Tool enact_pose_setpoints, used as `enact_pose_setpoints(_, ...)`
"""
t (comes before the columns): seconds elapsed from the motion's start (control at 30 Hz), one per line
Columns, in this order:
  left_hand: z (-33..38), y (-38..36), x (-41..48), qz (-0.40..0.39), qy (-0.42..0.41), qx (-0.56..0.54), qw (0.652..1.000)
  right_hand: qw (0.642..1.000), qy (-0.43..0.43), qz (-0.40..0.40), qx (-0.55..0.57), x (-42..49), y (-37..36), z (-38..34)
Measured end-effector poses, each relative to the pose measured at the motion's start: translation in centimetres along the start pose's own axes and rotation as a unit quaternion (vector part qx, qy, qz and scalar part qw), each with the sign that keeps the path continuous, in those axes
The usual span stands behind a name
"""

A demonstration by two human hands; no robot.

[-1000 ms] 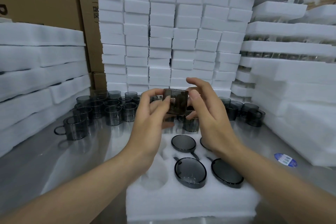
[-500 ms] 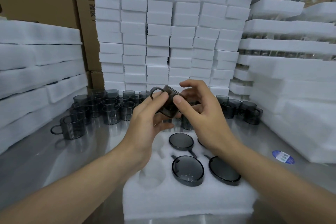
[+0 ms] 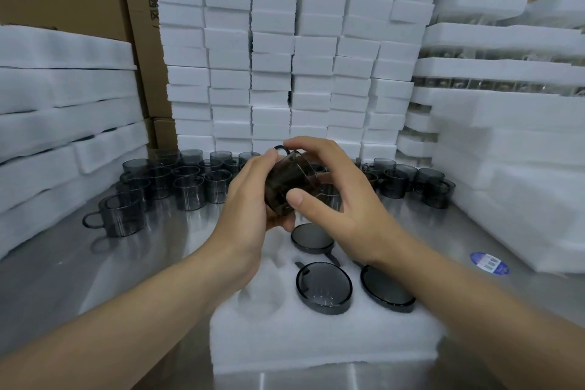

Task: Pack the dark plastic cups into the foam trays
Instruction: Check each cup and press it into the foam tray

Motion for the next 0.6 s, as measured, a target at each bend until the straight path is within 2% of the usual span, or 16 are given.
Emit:
enact_pose_setpoints(0.17,0.27,-0.34,-0.46,-0.001,0.002,-0.003,1.000,0.998,0.034,-0.022,-0.040,0.01,-0.56,-0.70)
enact_pose_setpoints(0.43,-0.18,-0.59,-0.41,-0.016,0.046,-0.031,0.998,0.995,0.011,0.034,-0.092,0.19,-0.17,-0.37)
enact_pose_setpoints(0.6,0.15,-0.87,-0.65,-0.017,0.045,-0.026,0.998,0.996,-0.007,0.029,-0.083,0.24,-0.11,-0.19)
Point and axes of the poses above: each hand's wrist, its own x-axis towards the middle knuckle, its own y-axis out of the back of the hand, z = x × y, the point moved 7 cm from there along x, towards the middle knuckle, and after that the axes turned 6 degrees about -z, right-handed, at the moved point
